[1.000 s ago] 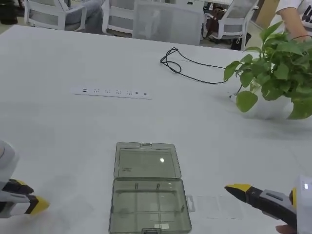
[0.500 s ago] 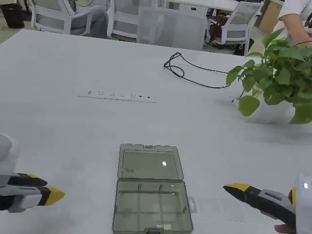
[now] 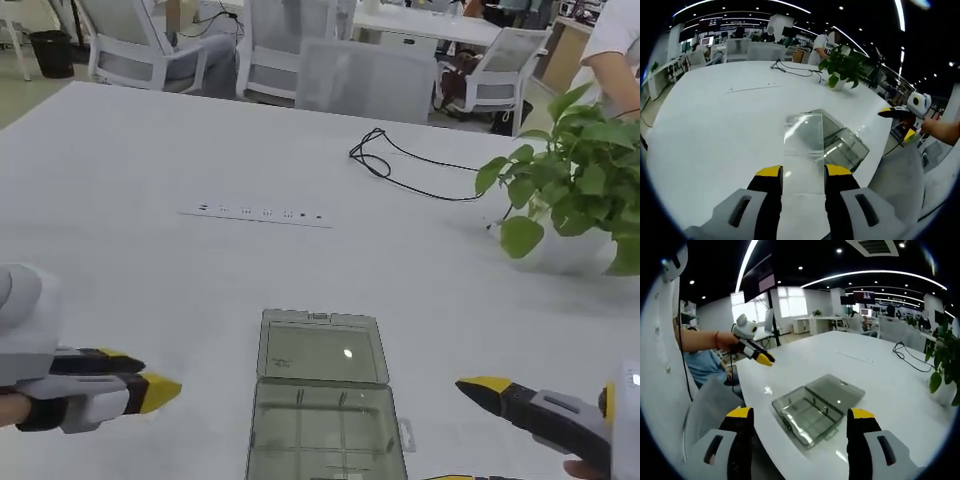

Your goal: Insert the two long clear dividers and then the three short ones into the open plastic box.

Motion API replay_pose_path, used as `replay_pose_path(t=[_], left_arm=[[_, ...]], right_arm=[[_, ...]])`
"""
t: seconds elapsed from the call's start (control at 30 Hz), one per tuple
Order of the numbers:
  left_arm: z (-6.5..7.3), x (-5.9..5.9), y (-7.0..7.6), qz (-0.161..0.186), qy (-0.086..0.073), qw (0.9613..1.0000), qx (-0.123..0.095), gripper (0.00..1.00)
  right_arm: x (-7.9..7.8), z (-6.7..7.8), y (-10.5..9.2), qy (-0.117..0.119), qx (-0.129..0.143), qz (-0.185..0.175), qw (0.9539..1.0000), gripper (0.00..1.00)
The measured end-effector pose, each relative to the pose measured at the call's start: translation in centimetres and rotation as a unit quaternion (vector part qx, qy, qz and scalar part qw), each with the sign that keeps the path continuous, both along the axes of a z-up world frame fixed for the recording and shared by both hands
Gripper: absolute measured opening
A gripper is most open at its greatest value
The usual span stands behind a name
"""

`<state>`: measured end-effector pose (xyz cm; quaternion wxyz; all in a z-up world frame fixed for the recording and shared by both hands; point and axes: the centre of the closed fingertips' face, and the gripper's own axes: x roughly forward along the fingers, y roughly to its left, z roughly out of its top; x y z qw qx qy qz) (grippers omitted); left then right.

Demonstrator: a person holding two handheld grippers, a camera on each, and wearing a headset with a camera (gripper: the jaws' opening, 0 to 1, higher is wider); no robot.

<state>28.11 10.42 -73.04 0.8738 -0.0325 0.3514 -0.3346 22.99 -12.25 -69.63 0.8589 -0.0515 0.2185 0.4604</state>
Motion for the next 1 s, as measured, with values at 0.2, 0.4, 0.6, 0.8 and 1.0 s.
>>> replay_pose_path(t=[0.2, 0.4, 0.6, 0.8, 1.0], left_arm=[[1.4, -0.5, -1.2, 0.000, -0.011, 0.9997, -0.021, 0.31], [3.0, -1.0, -3.1, -0.006, -0.027, 0.9985, -0.047, 0.31], [4.1, -1.7, -5.0, -0.018, -0.037, 0.9970, -0.066, 0.31], [4.9, -2.6, -7.0, -0.028, -0.044, 0.9947, -0.089, 0.31], [5.6, -3.1, -8.5, -0.032, -0.053, 0.9922, -0.108, 0.31]], right_arm=[[0.3, 1.3, 1.2, -0.006, 0.016, -0.002, 0.9998, 0.75], [0.3, 2.0, 1.6, 0.000, 0.023, -0.010, 0.9997, 0.72], [0.2, 3.2, 2.1, 0.013, 0.050, -0.031, 0.9982, 0.65], [0.5, 4.9, 2.9, 0.015, 0.081, -0.056, 0.9950, 0.58], [1.0, 6.4, 3.9, 0.019, 0.110, -0.082, 0.9903, 0.50]])
